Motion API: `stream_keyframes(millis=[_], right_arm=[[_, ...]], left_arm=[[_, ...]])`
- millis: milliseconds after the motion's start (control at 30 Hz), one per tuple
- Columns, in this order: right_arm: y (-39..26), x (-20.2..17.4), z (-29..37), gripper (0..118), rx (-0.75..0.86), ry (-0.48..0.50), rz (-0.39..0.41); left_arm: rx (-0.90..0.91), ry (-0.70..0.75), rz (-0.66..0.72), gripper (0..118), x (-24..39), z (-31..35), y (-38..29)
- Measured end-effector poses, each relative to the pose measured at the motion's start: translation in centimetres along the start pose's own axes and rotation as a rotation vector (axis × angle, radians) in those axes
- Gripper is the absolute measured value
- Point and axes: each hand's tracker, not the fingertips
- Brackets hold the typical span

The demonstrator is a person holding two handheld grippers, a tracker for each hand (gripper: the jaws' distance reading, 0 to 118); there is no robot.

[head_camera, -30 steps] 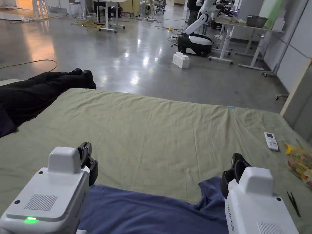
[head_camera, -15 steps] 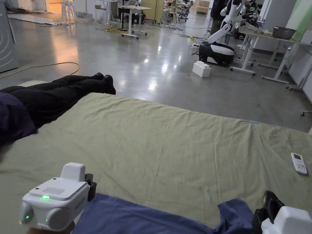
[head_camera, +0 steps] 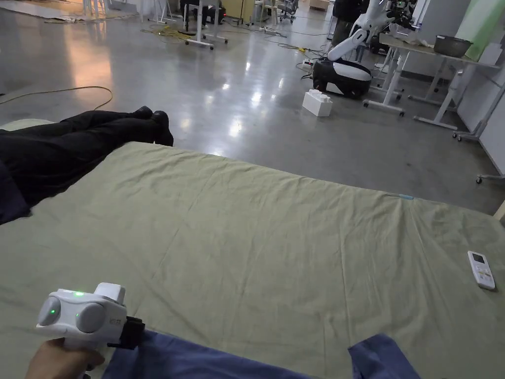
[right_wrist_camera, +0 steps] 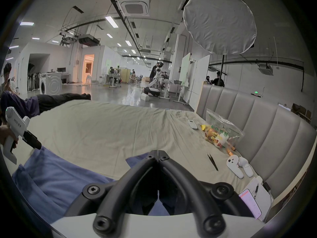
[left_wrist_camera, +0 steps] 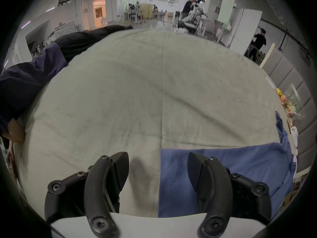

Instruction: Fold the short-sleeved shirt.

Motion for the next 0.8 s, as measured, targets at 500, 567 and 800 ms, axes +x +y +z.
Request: stream_keyframes(millis=[500, 567, 800], right_arm=[[-3.2, 1.3, -1.1, 1, -0.119, -0.017, -0.022], [-3.4, 2.0, -1.3, 1, -0.134, -0.019, -0.046], [-3.2, 6.1, -4.6, 19, -0.221, -0.030, -0.088]], left_arm=[[0.003, -0.005, -0.117, 6, 2.9, -0.5, 0.2], [-0.004, -0.002, -0.118, 4, 3.2, -0.5, -0.1], [0.060, -0.034, -0.090, 3, 2.8, 1.6, -0.9]])
